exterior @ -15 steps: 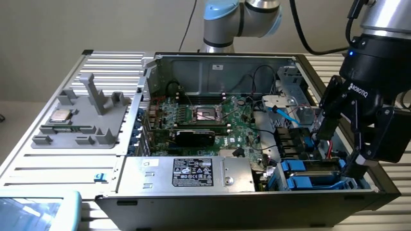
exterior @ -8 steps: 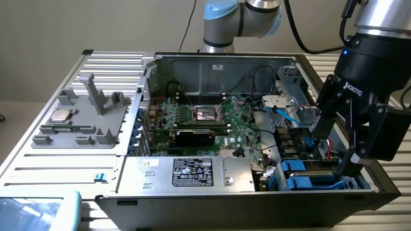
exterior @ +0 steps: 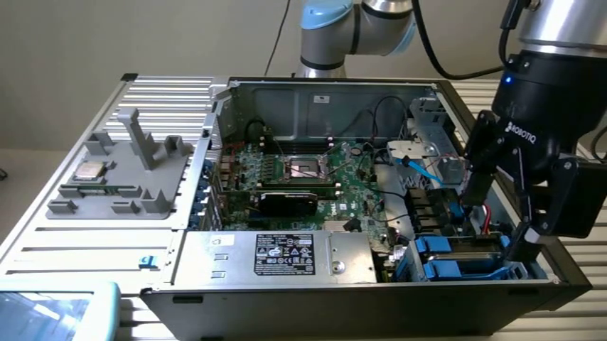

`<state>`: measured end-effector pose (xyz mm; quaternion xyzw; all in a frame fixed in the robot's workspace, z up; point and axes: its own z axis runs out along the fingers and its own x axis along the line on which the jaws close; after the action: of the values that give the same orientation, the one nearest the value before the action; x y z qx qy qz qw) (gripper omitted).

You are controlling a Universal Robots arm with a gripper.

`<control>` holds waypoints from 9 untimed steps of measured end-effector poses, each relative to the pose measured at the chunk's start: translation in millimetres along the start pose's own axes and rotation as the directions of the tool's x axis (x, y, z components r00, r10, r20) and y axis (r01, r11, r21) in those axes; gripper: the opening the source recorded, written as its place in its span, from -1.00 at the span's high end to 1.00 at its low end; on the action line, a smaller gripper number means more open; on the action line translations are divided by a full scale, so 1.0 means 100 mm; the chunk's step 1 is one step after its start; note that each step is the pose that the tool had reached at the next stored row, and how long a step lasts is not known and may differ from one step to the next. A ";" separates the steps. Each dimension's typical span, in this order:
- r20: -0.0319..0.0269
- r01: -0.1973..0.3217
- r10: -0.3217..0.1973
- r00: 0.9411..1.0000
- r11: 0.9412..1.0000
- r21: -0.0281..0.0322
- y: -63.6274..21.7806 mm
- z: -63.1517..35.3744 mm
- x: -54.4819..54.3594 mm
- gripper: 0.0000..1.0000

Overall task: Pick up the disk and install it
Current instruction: 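Insert the first disk wire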

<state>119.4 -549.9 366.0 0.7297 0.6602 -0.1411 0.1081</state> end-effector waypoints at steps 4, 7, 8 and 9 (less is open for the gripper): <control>0.003 0.066 -0.066 0.998 0.997 -0.028 0.000 0.001 0.00 -0.98; 0.005 0.092 -0.092 0.996 0.995 -0.038 -0.012 0.001 0.00 -0.98; 0.005 0.094 -0.094 0.996 0.995 -0.040 -0.019 0.001 0.00 -0.98; 0.005 0.094 -0.094 0.996 0.995 -0.045 -0.025 0.001 0.00 -0.98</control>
<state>116.9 -549.4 365.9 0.6949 0.6968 -0.1322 0.1187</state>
